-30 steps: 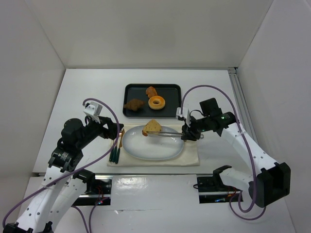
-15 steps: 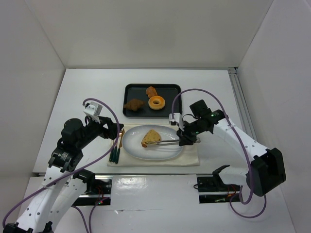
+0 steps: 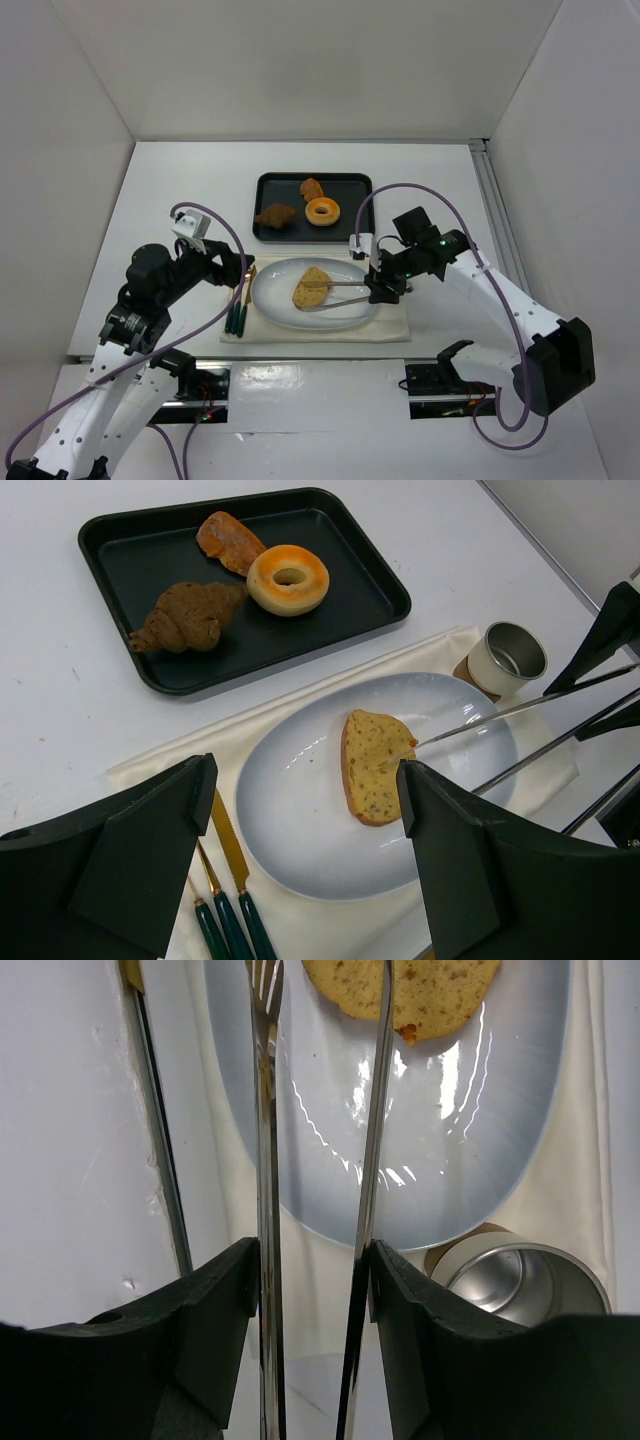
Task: Place the bread
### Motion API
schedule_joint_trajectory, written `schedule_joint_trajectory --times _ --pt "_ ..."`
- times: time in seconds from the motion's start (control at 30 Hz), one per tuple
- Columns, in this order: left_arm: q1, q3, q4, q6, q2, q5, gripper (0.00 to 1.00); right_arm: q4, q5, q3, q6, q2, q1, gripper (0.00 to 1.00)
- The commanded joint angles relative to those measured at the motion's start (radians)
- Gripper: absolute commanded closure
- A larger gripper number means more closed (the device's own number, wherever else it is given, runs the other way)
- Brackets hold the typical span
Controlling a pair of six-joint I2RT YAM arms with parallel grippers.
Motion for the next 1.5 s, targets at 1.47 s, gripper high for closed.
schedule_joint_trajectory --times 1.47 --pt "-0.002 0.003 0.041 0.015 -0.057 0.025 0.10 0.654 0.447 -0.018 0.509 0.353 -0.720 0.45"
